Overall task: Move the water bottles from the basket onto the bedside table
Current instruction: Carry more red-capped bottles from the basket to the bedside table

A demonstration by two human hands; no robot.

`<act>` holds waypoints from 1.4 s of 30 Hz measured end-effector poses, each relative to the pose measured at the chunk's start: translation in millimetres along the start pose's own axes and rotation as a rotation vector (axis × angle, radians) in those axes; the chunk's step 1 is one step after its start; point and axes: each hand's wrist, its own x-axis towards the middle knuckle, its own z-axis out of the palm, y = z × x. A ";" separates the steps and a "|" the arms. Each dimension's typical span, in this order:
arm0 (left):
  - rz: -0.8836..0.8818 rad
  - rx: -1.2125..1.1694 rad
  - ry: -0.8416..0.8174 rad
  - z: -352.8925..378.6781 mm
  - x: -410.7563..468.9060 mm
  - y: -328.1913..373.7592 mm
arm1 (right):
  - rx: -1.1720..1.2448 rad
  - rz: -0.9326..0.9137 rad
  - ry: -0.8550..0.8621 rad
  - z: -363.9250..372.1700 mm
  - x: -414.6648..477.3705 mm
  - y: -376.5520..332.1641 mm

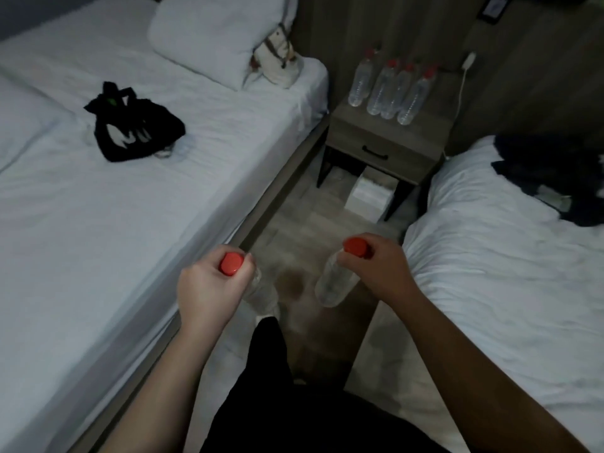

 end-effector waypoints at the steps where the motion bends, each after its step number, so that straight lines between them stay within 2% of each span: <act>1: 0.001 0.008 -0.012 4.4 13.3 1.5 | 0.009 0.017 0.016 -0.4 9.3 0.4; 6: 0.018 0.090 -0.168 26.7 89.6 -1.4 | -0.028 0.075 0.047 8.3 74.7 -4.9; 11: 0.115 0.093 -0.223 41.1 177.6 -0.2 | -0.032 0.091 0.058 17.4 144.4 -31.3; 17: 0.246 0.101 -0.277 64.3 263.2 27.9 | 0.065 0.074 0.191 10.5 202.7 -47.6; 24: 0.383 0.051 -0.385 104.5 314.6 59.0 | 0.141 0.225 0.304 -5.8 237.8 -33.2; 31: 0.279 0.080 -0.565 167.4 339.5 85.4 | 0.061 0.335 0.400 -37.1 279.2 1.5; 37: 0.265 0.067 -0.485 226.8 381.4 117.7 | 0.118 0.302 0.347 -70.5 351.8 22.7; 42: 0.271 0.179 -0.469 271.6 421.6 157.4 | 0.125 0.282 0.290 -109.5 412.3 41.8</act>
